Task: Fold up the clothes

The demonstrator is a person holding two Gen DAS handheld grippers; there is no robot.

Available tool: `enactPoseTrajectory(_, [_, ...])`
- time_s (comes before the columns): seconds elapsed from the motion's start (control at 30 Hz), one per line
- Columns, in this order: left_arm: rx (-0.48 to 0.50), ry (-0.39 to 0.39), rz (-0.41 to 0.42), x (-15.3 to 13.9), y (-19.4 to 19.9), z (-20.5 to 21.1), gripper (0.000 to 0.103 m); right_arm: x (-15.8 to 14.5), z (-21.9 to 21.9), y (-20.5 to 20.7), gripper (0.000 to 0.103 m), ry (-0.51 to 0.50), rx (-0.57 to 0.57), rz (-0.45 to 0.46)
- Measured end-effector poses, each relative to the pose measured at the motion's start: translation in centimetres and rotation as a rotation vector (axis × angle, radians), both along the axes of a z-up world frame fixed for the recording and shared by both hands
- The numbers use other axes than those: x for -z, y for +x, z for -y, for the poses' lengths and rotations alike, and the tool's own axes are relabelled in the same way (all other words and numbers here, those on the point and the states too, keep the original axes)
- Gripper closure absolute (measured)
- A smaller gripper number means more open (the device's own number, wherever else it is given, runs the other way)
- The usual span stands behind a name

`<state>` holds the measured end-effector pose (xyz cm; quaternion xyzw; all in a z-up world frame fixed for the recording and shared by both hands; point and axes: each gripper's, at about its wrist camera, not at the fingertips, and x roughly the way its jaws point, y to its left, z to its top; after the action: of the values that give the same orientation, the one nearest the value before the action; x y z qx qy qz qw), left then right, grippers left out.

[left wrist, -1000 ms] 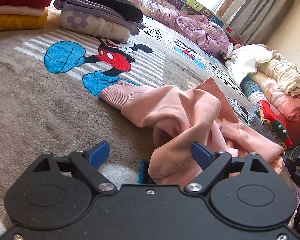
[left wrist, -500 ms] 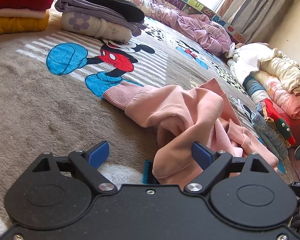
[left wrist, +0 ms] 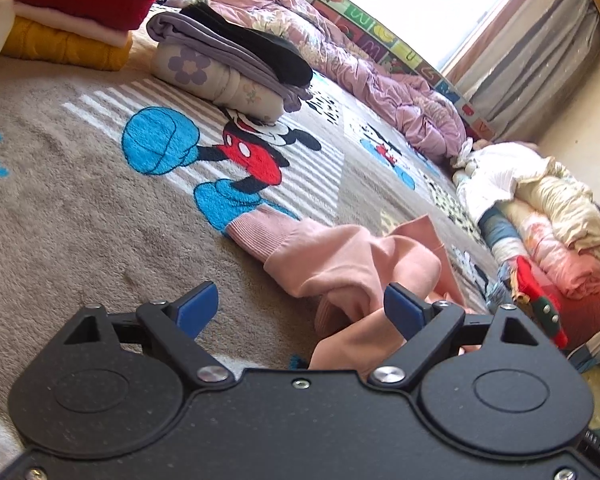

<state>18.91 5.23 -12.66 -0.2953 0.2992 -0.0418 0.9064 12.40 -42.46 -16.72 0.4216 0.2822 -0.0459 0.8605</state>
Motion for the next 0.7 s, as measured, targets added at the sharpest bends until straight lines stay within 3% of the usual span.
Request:
enactPoseTrajectory(0.13, [0.001,-0.030,0.020,-0.3,-0.3,-0.2,0.007,-1.0,-0.8,-1.2,0.031,-0.020,-0.065,0.068])
enactPoseTrajectory(0.33, [0.029,-0.117,-0.027,0.3,0.2,-0.9,0.007,-0.7,-1.4,-2.1,0.024,-0.055,-0.115,0.131])
enactPoseTrajectory(0.57, [0.051,-0.134,-0.090,1.6,0.8,-1.1,0.007,0.5,-1.7,-0.6,0.023,-0.047,-0.127,0.160])
enactPoseTrajectory(0.7, [0.045,-0.107,-0.098,1.8,0.8,-0.7,0.007,1.2,-1.7,0.8,0.023,-0.018,-0.107,0.176])
